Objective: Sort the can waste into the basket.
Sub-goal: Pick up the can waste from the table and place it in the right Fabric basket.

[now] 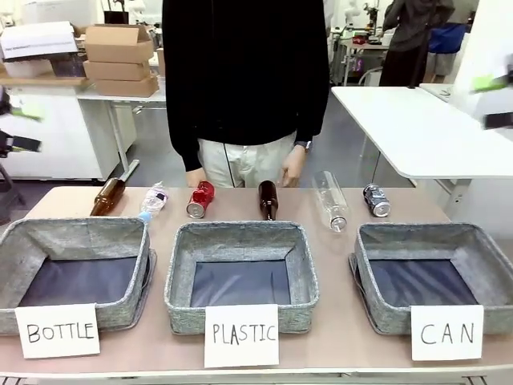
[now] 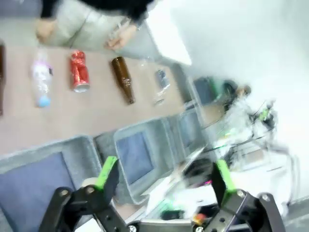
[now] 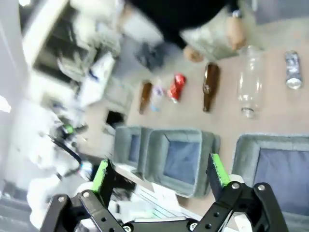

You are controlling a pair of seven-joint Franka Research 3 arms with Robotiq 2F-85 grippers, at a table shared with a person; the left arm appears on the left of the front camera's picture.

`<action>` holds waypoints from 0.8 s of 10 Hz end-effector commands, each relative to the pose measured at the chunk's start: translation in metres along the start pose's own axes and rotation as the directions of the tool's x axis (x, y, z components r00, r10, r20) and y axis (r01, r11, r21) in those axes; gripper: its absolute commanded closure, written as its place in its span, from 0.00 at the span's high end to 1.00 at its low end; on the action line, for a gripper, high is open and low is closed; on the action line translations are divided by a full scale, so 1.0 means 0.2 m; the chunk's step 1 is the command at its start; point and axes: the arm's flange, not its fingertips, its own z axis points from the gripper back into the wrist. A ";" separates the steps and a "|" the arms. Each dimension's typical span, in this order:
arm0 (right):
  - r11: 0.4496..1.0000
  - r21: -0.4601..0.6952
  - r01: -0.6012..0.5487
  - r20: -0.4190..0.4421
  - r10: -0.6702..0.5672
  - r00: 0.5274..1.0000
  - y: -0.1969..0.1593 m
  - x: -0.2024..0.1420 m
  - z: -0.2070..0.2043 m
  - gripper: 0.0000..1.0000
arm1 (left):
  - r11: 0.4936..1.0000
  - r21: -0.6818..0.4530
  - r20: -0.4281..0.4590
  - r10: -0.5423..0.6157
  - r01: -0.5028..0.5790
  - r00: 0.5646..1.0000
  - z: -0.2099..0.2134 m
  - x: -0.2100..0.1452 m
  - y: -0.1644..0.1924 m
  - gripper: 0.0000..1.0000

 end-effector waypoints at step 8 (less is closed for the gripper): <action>0.989 0.035 0.141 0.087 -0.143 0.986 -0.09 0.03 0.13 1.00 | 0.989 -0.058 0.098 0.139 -0.133 0.985 0.11 0.01 0.08 1.00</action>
